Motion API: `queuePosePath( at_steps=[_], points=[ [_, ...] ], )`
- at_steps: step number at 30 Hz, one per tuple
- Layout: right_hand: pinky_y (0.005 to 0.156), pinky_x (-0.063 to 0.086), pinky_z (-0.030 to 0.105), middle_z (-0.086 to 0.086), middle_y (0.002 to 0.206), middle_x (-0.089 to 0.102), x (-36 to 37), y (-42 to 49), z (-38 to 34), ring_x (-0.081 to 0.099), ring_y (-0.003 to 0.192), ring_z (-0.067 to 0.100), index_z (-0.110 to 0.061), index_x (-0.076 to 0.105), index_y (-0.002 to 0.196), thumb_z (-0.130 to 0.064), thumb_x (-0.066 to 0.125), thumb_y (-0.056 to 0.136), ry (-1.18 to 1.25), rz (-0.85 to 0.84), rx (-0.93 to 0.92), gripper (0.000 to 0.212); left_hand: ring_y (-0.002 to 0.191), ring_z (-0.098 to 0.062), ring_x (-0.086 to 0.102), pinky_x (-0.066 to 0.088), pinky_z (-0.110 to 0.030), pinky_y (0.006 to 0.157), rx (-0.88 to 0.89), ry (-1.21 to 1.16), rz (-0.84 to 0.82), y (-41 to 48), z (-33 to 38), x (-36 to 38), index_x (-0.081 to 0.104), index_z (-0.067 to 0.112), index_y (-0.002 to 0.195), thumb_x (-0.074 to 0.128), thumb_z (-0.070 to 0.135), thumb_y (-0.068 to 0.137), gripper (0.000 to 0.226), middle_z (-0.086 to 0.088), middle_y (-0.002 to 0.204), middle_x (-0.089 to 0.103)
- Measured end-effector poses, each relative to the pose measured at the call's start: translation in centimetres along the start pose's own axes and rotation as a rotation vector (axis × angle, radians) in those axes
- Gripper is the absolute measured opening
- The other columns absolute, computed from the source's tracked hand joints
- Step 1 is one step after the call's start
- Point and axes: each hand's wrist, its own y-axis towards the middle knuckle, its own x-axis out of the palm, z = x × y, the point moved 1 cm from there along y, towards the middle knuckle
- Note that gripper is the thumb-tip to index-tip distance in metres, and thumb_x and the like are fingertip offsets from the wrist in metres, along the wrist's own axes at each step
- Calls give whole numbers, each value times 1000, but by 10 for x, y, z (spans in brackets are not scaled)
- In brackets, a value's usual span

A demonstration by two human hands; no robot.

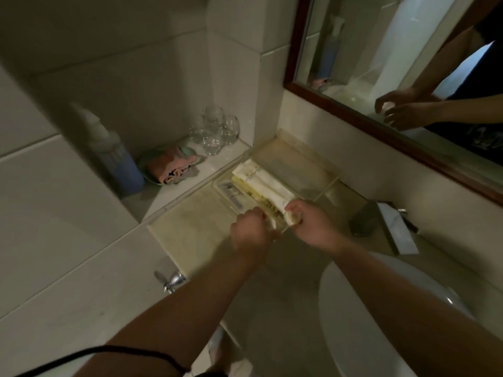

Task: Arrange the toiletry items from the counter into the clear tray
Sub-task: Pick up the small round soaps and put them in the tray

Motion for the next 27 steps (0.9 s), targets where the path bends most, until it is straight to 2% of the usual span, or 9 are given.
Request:
queuePosePath(
  at_steps=[2,4,6,8,12,15,22,27],
  points=[
    [85,52,37,2,110,62,0,17,-4,61,98,23,-30,61,103,-21,59,79,-49,-56,-7,26,93,-28,58,47,-37,76,55,32,27,13,-3,8,60,15,97,75,44,65,46,-7,98,64],
    [84,51,37,3,108,63,1,34,-5,61,99,25,-28,61,103,-34,54,77,-107,-139,-26,28,98,-25,55,48,-40,80,81,99,-25,23,-5,18,60,16,103,74,46,69,47,-5,104,61],
    [87,49,35,4,114,60,5,47,-3,59,104,25,-22,59,115,-26,58,82,-178,-200,-32,33,100,-23,53,46,-40,85,90,151,-80,31,-6,23,58,20,105,70,48,73,44,-1,107,60],
    [84,47,30,3,119,59,9,57,0,57,105,23,-23,57,122,-15,65,81,-244,-225,-41,42,100,-23,51,42,-40,86,105,182,-104,37,-8,29,57,22,103,68,51,74,42,0,107,61],
    [75,42,26,0,119,57,16,71,-1,57,97,18,-27,56,122,-20,67,79,-326,-333,-36,45,100,-23,50,39,-39,85,147,224,-105,40,-11,35,56,22,104,62,56,76,44,-1,107,61],
    [74,40,26,0,118,61,19,74,2,59,102,20,-26,59,119,-19,65,78,-359,-361,-73,42,102,-23,50,38,-39,84,131,237,-98,40,-14,39,55,22,105,60,60,75,48,0,108,61],
    [88,48,33,0,123,62,24,75,4,58,107,20,-26,60,119,-26,63,76,-314,-364,-49,43,104,-23,48,39,-39,85,107,197,-102,38,-18,39,57,25,105,61,58,77,44,2,106,60],
    [90,49,35,0,125,59,26,69,5,57,110,21,-28,60,121,-24,63,76,-296,-311,-26,45,100,-22,50,38,-38,81,114,185,-80,38,-18,36,60,24,98,61,49,81,30,2,100,62]
  ],
)
